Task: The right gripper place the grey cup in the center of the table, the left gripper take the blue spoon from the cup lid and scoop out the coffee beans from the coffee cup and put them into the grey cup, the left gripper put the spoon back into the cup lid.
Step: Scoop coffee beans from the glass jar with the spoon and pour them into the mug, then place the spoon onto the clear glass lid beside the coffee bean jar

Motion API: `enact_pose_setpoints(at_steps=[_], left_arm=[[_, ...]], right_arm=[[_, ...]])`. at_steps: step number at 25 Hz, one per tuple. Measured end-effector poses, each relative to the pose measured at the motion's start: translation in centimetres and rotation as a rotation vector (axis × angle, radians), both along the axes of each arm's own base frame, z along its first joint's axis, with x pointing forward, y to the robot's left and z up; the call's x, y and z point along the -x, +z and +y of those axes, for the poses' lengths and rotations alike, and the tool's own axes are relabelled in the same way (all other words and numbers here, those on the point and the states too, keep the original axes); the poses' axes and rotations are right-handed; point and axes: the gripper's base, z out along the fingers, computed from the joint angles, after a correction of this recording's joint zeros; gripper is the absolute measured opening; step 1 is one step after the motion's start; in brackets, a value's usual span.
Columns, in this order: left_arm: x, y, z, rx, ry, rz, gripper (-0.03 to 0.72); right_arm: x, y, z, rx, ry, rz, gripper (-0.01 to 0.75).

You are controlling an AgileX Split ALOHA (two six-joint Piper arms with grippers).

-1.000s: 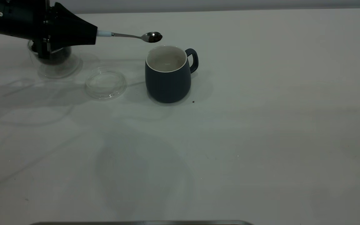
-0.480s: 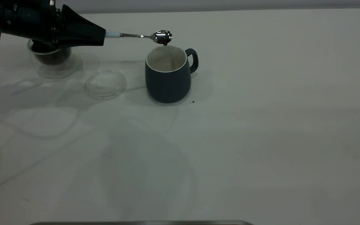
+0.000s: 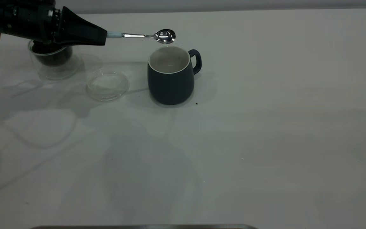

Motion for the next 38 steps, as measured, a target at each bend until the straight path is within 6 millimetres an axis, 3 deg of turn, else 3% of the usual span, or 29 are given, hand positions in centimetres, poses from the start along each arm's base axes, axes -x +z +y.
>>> enact_pose_setpoints(at_steps=[4,10,14,18,25,38], left_arm=[[0.0,1.0,1.4,-0.009,0.066,0.134,0.131],[0.0,3.6,7.1,-0.003,0.239,0.229,0.131],[1.2,3.1,11.2,-0.022,0.333,0.340,0.131],[3.2,2.0,13.2,-0.029,0.366,0.412,0.131],[4.9,0.1,13.2,0.001,0.366,0.453,0.131],[6.1,-6.8,12.1,0.129,0.438,0.560,0.131]], right_arm=[[0.0,0.0,0.0,0.000,0.000,0.000,0.459],[0.0,0.0,0.0,0.000,0.000,0.000,0.459],[0.0,0.0,0.0,0.000,0.000,0.000,0.459],[0.0,0.0,0.0,0.000,0.000,0.000,0.459],[0.0,0.0,0.0,0.000,0.000,0.000,0.459],[0.0,0.0,0.0,0.000,0.000,0.000,0.459]])
